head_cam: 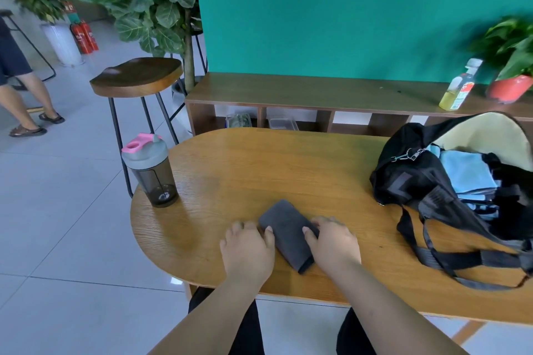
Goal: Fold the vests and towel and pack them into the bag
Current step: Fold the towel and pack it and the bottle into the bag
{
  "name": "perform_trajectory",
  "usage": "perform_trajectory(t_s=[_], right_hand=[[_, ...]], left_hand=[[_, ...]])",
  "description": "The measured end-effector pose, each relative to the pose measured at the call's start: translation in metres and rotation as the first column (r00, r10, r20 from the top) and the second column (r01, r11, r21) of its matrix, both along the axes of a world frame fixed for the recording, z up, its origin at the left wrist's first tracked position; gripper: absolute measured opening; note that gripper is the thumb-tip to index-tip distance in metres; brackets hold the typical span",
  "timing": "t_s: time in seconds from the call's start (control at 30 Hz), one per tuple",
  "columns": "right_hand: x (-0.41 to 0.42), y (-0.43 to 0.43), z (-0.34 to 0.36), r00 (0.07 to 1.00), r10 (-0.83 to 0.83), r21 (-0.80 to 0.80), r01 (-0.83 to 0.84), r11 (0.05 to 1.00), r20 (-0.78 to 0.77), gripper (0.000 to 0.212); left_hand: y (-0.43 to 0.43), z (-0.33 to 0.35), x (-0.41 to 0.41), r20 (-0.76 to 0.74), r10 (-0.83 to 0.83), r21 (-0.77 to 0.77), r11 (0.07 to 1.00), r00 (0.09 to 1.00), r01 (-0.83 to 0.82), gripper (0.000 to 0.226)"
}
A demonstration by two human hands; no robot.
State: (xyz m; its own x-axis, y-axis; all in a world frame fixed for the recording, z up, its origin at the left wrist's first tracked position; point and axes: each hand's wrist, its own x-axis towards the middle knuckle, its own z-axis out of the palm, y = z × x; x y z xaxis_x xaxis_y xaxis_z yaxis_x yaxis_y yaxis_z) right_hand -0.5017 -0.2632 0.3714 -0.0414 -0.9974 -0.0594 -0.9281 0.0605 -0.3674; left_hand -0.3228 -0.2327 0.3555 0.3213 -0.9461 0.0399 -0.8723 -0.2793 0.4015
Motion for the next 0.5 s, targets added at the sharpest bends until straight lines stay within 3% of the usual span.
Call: perform_trajectory(t_s=[0.1, 0.2, 0.4, 0.5], right_hand=[[-0.016, 0.004, 0.007, 0.985, -0.058, 0.112, 0.040, 0.993, 0.164, 0.037], [-0.031, 0.015, 0.011, 0.967, -0.074, 0.152, 0.037, 0.988, 0.242, 0.043], [-0.061, 0.033, 0.030, 0.889, -0.121, 0.209, 0.029, 0.977, 0.442, 0.052], [-0.088, 0.034, 0.053, 0.754, -0.204, 0.197, 0.100, 0.975, 0.624, 0.054]], left_hand=[[-0.009, 0.000, -0.018, -0.282, 0.012, 0.115, 0.993, 0.959, 0.021, 0.050], [-0.010, 0.016, -0.042, -0.495, 0.017, 0.108, 0.993, 0.869, 0.042, 0.041], [-0.004, 0.049, -0.077, -0.691, -0.030, 0.022, 0.998, 0.722, 0.063, 0.039], [-0.004, 0.075, -0.099, -0.812, -0.102, -0.074, 0.995, 0.574, 0.073, 0.042]])
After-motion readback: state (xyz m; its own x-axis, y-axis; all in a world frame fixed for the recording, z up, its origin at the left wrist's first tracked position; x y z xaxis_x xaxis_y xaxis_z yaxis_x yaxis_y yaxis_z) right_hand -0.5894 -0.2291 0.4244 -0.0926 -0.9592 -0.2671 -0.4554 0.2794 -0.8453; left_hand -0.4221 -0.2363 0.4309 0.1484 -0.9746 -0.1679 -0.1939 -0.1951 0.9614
